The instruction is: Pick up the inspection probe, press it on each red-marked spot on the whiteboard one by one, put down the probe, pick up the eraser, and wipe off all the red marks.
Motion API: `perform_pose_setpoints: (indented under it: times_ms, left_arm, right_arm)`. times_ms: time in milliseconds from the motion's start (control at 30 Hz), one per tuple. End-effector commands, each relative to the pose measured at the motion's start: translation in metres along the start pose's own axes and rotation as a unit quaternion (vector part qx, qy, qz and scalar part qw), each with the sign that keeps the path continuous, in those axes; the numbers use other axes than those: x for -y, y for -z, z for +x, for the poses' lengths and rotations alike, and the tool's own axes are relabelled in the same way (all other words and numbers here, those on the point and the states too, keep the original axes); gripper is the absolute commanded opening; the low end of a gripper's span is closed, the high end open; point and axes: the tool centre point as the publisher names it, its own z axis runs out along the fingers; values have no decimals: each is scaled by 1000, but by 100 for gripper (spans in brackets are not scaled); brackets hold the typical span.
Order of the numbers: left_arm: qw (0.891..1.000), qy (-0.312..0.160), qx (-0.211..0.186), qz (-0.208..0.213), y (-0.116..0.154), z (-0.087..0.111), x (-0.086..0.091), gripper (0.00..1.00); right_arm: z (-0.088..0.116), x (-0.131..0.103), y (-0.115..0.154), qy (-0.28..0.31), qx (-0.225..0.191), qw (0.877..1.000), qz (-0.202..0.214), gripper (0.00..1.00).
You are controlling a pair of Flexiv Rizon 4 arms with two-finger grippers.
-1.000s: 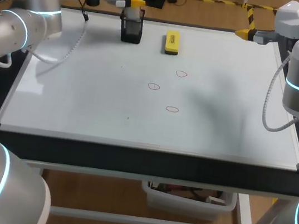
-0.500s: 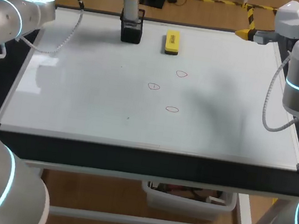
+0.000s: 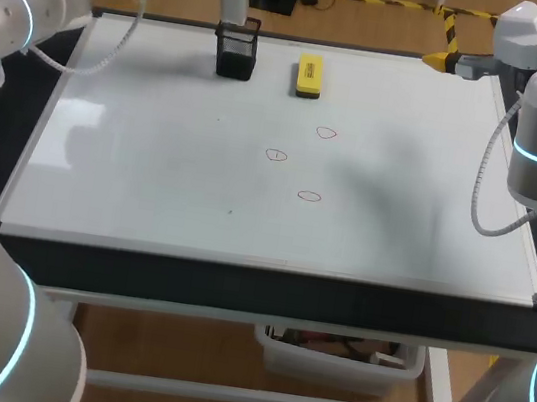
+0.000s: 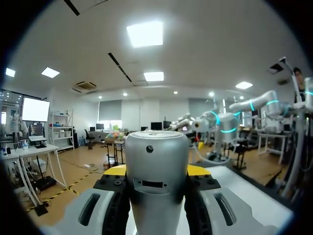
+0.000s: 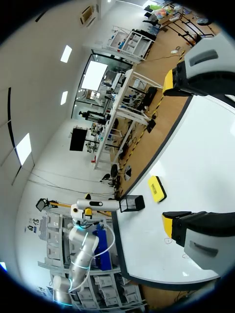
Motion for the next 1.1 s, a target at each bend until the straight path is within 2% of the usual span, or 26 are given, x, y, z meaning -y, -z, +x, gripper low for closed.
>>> perform_pose_setpoints:
  times_ms: [33,233,467,800,1100]
  left_arm:
    - [998,-7,-57,7,14,1,13,0]
    - [999,-21,-35,5,37,10,27,0]
    - [1000,-20,-8,-3,71,22,28,0]
    - [999,-28,38,-13,124,50,11,0]
    - [997,-15,70,-27,156,74,-13,0]
  right_arm:
    - [0,0,0,0,0,1000,1,100]
    - [0,0,0,0,0,1000,1,100]
    - [0,0,0,0,0,1000,1,100]
    - [0,0,0,0,0,1000,1,100]
    - [0,0,0,0,0,1000,1,100]
